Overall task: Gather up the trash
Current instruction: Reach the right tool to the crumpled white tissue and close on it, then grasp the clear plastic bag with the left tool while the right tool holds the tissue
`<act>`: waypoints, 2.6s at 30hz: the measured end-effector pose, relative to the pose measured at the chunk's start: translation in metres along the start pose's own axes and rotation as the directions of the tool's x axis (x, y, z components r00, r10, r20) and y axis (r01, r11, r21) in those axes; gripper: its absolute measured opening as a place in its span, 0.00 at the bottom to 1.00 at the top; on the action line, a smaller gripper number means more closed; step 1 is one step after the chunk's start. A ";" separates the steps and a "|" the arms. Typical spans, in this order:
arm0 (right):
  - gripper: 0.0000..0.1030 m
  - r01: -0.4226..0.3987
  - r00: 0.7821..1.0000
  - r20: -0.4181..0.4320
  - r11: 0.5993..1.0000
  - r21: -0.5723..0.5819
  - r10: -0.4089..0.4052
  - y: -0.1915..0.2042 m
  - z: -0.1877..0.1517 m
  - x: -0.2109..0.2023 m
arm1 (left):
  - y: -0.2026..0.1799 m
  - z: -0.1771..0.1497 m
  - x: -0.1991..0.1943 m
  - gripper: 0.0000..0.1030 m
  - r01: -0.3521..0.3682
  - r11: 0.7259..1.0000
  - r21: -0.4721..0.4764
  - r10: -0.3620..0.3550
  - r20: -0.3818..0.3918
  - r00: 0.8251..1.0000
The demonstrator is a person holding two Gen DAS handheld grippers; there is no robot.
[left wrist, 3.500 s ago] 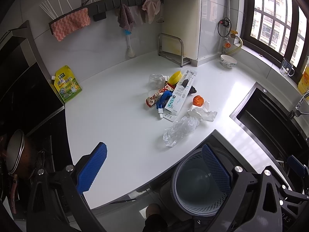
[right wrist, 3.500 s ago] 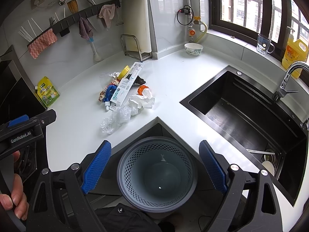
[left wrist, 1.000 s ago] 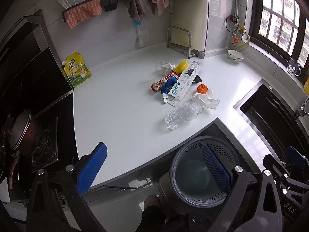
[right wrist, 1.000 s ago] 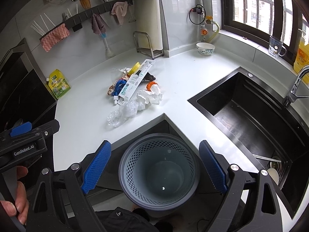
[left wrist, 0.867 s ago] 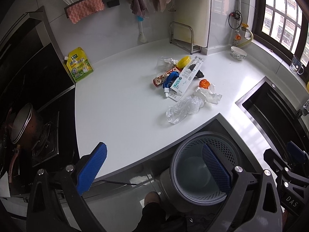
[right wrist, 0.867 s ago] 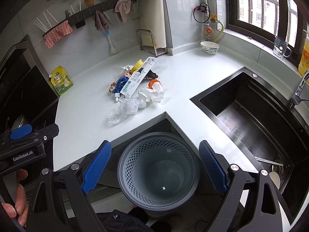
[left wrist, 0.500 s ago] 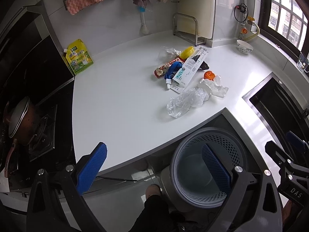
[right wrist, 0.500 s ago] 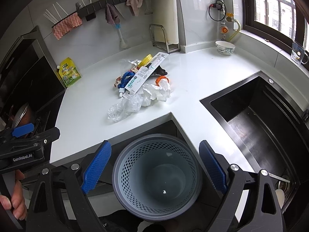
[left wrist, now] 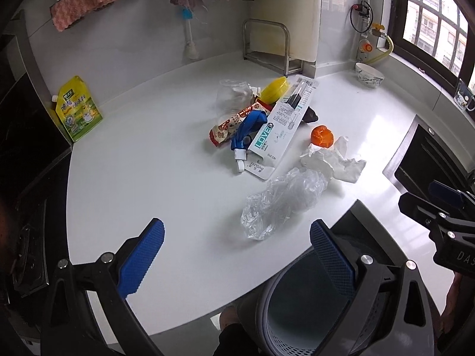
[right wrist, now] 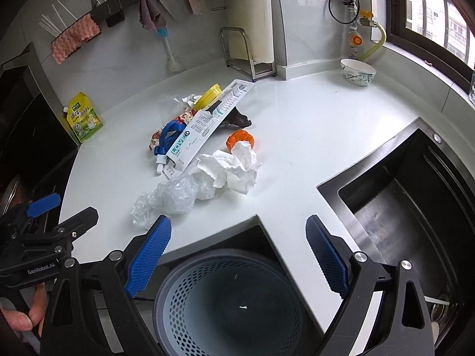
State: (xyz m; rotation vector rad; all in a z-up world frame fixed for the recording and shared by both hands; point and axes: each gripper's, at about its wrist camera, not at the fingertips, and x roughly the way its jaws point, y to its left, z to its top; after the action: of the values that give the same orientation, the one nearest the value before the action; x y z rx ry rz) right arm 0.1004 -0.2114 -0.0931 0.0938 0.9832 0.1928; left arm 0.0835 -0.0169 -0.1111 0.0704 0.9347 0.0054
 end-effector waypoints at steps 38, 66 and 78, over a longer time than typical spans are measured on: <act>0.21 -0.078 0.989 -0.121 0.995 0.059 0.085 -0.005 0.055 0.138 | -0.006 0.023 0.101 0.94 0.241 0.970 0.039 -0.237 -0.082 0.968; 0.20 0.034 0.999 -0.016 0.971 0.236 -0.031 -0.061 0.000 0.041 | -0.043 0.044 0.132 0.80 0.057 0.984 -0.171 -0.076 -0.106 0.991; 0.20 0.040 0.999 -0.019 0.967 0.252 -0.037 -0.062 -0.032 0.008 | -0.053 0.022 0.115 0.39 0.086 0.991 -0.100 -0.097 -0.112 0.989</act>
State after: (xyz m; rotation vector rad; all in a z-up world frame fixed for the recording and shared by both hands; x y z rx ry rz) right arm 0.0857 -0.2712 -0.1277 0.3069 1.0192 0.0315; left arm 0.1686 -0.0668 -0.1941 -0.0617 1.0521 -0.0316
